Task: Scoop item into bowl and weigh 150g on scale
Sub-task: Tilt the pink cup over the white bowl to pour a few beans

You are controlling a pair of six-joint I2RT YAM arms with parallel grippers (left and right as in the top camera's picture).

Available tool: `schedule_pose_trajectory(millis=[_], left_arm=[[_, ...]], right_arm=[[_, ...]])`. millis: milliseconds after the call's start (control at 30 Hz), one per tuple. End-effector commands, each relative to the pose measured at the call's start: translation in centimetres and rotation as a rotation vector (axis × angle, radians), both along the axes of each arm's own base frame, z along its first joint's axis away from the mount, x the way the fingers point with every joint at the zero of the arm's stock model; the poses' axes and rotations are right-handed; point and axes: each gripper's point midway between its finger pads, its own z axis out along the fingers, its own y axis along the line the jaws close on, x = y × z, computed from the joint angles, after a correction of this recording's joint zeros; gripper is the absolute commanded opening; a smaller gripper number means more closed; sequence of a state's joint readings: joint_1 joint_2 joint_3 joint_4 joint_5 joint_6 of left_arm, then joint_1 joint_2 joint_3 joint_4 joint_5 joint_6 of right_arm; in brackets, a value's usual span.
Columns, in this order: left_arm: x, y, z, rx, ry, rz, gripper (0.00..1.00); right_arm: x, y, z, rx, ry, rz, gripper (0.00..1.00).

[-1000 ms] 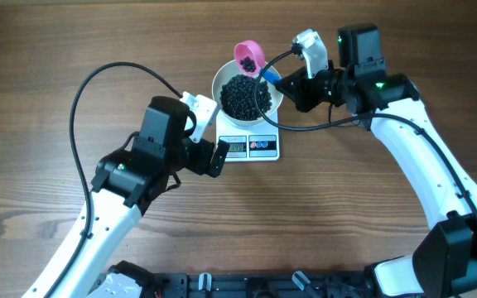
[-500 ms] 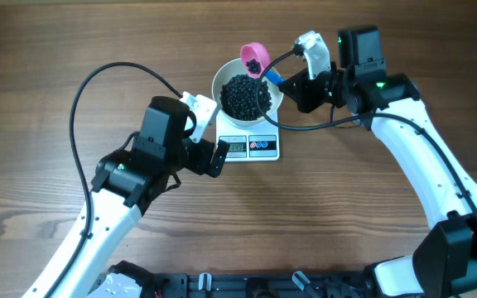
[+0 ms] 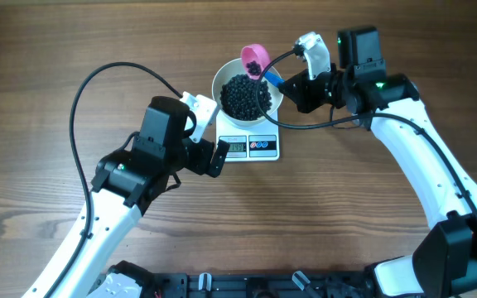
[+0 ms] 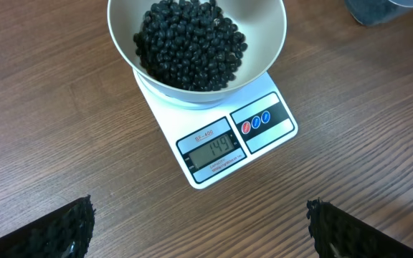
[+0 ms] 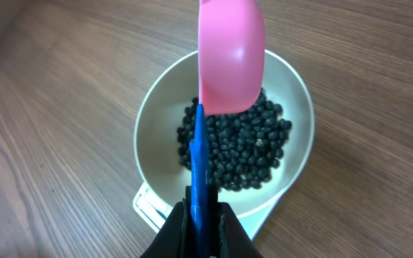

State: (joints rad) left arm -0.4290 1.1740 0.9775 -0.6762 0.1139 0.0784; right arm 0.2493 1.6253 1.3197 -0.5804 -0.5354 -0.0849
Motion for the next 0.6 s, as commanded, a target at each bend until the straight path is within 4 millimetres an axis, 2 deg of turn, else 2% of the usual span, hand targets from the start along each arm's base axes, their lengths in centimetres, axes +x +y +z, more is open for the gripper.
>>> schedule_pose_trajectory(millis=[0, 100, 200, 233, 333, 467, 567], left_arm=[[0.4, 0.0, 0.6, 0.003, -0.021, -0.009, 1.0], [0.4, 0.0, 0.6, 0.003, -0.021, -0.009, 1.0], [0.4, 0.0, 0.6, 0.003, -0.021, -0.01, 1.0], [0.4, 0.0, 0.6, 0.003, -0.021, -0.009, 1.0], [0.4, 0.0, 0.6, 0.003, -0.021, -0.009, 1.0], [0.4, 0.0, 0.6, 0.003, -0.021, -0.01, 1.0], [0.4, 0.0, 0.6, 0.003, -0.021, -0.01, 1.0]], right_arm=[[0.3, -0.2, -0.5, -0.012, 0.021, -0.029, 0.04], [-0.1, 0.6, -0.1, 0.016, -0.001, 0.04, 0.04], [0.6, -0.5, -0.6, -0.03, 0.012, -0.044, 0.04], [0.4, -0.3, -0.6, -0.017, 0.019, -0.036, 0.04], [-0.5, 1.1, 0.2, 0.023, -0.028, 0.1, 0.04], [0.6, -0.6, -0.8, -0.059, -0.019, -0.007, 0.04], [-0.4, 0.9, 0.1, 0.01, -0.031, 0.094, 0.04]])
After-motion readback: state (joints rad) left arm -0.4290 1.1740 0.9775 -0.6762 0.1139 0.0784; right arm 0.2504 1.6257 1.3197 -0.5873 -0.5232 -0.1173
